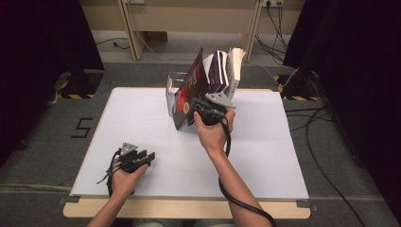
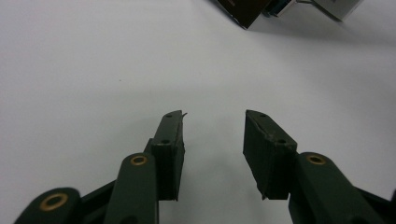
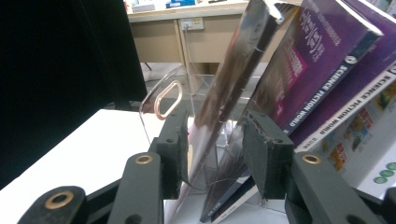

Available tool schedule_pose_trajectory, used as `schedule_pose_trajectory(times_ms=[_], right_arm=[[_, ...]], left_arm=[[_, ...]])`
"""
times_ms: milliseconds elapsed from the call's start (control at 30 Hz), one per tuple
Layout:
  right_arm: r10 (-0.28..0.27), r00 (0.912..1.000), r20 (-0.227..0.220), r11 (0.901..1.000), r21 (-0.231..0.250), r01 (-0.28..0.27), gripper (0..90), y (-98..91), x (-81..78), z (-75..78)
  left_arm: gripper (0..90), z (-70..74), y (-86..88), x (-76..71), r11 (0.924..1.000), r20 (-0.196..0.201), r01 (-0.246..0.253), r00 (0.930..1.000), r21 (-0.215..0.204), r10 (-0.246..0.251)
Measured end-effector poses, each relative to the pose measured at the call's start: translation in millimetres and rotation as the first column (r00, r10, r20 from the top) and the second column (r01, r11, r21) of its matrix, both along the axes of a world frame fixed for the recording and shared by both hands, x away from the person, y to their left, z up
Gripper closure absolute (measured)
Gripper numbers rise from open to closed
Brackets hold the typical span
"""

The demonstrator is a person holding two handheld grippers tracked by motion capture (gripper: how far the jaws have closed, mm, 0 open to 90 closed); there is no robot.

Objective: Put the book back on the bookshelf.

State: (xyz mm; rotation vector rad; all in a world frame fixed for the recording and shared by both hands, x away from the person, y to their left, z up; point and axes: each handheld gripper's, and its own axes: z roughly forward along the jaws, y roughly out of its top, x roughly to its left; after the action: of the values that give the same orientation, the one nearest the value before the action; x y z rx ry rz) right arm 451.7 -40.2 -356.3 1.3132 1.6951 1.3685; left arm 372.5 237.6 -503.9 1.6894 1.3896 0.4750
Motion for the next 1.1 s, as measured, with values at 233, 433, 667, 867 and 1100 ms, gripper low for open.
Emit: schedule_pose_trajectory(times_ms=[233, 433, 667, 867, 1100], right_arm=[[0.011, 0.9999, -0.002, 0.9999, -0.007, -0.011, 60.6, -5.2, -3.8, 0.7], [0.019, 0.9998, -0.007, 0.9996, -0.022, -0.019, 60.6, -8.1, -9.5, -2.4], [0.024, 0.9996, -0.011, 0.9990, -0.036, -0.025, 60.5, -13.9, -16.2, -6.9], [0.026, 0.9996, -0.014, 0.9989, -0.038, -0.026, 60.4, -19.7, -20.1, -6.7], [0.030, 0.9994, -0.018, 0.9985, -0.046, -0.031, 60.2, -26.0, -24.5, -8.6]], left_arm=[[57.0, 0.0, 0.1, 0.0, 1.0000, 0.001, -0.002, 1.0000, 0.002, 0.002], [56.6, 0.1, -0.1, -0.2, 1.0000, 0.002, 0.000, 1.0000, 0.003, 0.000], [56.0, 0.1, 0.0, -0.4, 1.0000, 0.003, -0.003, 1.0000, 0.003, 0.003], [55.8, 0.2, 0.0, -0.6, 1.0000, 0.004, -0.004, 1.0000, 0.003, 0.004], [55.6, 0.2, 0.2, -0.8, 1.0000, 0.005, -0.003, 1.0000, 0.003, 0.003]])
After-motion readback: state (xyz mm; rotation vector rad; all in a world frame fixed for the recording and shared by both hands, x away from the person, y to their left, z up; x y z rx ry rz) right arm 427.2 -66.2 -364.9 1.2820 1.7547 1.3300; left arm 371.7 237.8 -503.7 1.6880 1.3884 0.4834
